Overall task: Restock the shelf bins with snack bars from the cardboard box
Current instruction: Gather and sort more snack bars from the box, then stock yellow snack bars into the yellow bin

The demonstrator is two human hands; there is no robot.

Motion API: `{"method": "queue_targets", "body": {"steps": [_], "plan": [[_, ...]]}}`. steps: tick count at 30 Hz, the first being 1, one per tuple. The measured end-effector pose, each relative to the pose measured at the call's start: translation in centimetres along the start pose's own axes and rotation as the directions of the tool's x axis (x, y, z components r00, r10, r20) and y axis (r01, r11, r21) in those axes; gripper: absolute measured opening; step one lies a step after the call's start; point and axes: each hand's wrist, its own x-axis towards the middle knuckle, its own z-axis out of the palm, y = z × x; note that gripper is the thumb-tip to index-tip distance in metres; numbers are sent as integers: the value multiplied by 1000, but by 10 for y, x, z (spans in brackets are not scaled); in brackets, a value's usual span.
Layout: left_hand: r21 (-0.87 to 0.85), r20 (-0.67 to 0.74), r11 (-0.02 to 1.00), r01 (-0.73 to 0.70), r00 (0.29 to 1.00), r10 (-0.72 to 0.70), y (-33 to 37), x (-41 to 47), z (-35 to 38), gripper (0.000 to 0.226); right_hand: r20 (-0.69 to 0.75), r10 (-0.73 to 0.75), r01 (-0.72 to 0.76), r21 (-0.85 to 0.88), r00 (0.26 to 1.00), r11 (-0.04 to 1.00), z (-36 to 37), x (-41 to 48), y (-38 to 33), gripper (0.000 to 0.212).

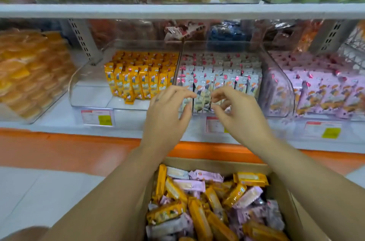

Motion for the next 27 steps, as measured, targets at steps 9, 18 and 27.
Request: {"method": "queue_targets", "body": {"steps": [9,18,27], "plan": [[2,314,954,300,906,-285,-10,-121,13,25,221,87,-103,62,971,993,40,-132,16,17],[389,838,830,399,220,-499,-45,-192,40,59,719,464,-480,-204,518,853,100,-205,57,59],[424,796,841,337,304,-523,-56,-200,54,49,674,487,-386,-310,555,869,111,-193,48,59]]}}
